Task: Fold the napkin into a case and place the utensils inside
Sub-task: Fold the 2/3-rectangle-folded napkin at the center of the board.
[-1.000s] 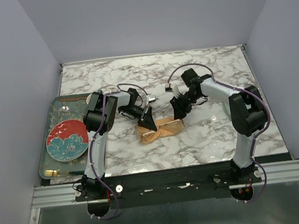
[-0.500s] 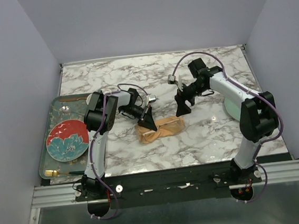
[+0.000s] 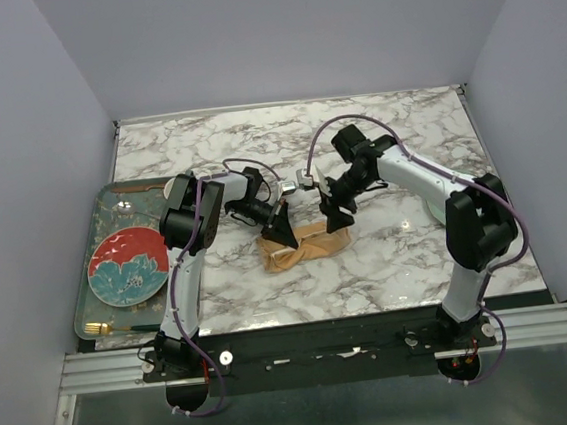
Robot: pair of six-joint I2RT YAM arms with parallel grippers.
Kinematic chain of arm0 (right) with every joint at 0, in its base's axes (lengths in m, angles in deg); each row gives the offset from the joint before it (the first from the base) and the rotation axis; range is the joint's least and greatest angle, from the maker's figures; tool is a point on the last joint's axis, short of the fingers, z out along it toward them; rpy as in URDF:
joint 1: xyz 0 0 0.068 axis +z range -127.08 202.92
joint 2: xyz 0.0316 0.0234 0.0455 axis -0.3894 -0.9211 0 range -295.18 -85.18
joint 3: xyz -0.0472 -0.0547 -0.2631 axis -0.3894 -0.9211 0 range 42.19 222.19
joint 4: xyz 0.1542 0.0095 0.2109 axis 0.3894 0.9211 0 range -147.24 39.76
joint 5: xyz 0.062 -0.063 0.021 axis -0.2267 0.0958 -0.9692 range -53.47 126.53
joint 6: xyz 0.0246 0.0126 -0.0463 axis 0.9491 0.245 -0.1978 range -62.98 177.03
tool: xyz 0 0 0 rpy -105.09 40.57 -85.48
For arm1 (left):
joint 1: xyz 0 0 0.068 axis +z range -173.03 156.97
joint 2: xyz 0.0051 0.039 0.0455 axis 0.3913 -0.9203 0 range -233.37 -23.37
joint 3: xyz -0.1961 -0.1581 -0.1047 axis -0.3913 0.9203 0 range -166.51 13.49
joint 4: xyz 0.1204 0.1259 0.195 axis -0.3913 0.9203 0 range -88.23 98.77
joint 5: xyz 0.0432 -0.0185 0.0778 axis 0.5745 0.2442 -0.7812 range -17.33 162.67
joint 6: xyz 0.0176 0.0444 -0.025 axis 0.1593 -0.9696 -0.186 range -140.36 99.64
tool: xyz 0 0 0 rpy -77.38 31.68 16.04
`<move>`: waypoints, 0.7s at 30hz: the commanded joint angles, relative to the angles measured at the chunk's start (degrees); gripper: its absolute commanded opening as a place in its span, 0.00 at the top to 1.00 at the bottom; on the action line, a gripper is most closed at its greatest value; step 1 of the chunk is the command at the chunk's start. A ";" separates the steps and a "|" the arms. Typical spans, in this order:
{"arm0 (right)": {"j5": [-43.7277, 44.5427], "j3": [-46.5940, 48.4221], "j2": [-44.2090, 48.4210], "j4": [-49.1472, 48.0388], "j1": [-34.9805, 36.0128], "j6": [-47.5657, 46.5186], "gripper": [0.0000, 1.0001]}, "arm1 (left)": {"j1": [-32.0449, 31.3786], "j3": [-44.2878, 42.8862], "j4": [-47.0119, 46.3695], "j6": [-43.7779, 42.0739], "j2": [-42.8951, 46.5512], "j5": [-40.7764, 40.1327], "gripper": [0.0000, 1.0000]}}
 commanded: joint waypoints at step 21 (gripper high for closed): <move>8.65 0.11 -7.21 4.48 2.33 1.90 0.99 | 0.84 -1.89 0.84 -6.05 5.55 -1.17 0.78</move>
